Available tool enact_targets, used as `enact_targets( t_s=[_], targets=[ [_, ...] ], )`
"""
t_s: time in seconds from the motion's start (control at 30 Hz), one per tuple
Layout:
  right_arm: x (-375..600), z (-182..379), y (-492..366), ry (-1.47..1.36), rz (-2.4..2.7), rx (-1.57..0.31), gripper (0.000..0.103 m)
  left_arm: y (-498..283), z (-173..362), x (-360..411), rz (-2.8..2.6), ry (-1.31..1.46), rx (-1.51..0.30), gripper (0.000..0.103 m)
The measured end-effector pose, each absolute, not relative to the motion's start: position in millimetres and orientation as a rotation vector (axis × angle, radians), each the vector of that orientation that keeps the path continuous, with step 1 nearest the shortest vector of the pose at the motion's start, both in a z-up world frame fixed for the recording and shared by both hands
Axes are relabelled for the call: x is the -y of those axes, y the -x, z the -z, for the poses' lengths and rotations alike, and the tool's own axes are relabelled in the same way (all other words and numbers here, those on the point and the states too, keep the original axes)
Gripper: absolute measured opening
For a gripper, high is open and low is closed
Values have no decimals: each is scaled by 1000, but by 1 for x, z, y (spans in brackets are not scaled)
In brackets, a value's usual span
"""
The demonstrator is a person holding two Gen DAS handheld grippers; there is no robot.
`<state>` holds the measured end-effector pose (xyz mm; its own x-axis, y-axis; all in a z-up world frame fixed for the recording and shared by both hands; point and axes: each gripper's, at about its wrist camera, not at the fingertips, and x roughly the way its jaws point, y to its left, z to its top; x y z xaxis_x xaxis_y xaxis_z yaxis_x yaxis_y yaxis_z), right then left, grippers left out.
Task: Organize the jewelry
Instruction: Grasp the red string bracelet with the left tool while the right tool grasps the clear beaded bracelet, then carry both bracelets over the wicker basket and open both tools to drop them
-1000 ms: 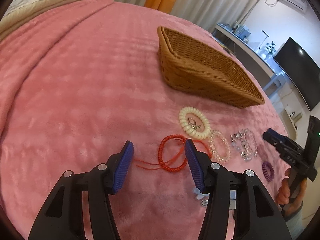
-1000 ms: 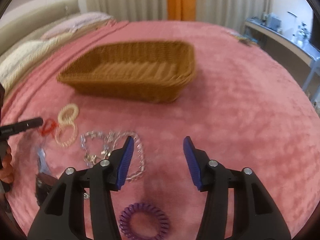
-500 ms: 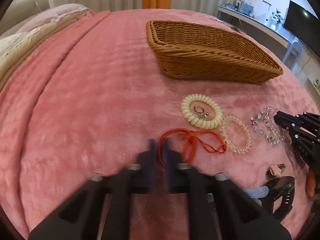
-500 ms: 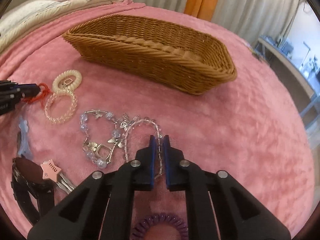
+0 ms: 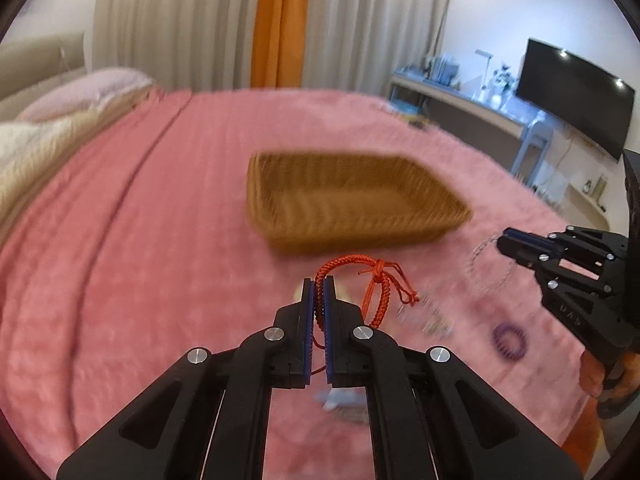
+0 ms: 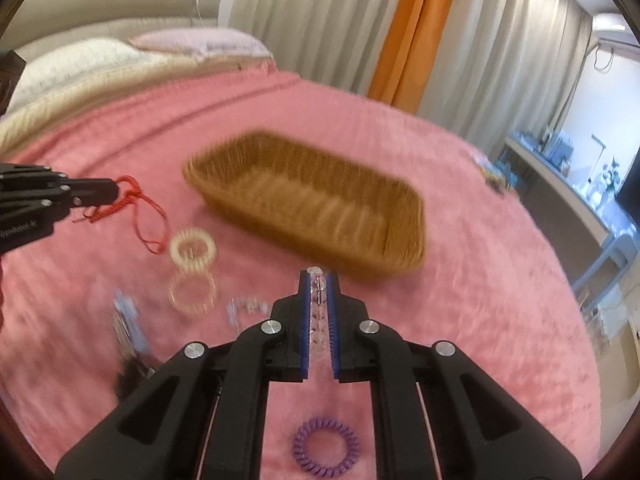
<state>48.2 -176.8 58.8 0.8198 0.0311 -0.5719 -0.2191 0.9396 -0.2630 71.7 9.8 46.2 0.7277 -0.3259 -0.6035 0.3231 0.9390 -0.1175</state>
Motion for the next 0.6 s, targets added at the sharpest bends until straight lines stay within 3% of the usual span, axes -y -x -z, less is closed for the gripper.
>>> enact_targets(
  t_s=[0.3,0.6],
  targets=[
    [180,-111,-116,248,-128,-531,6,-140,-90,24,357,4,-602,2],
    [186,-56,-222,138,-178,-720,6,-233,-34,60,291,-31,-705,2]
  ],
)
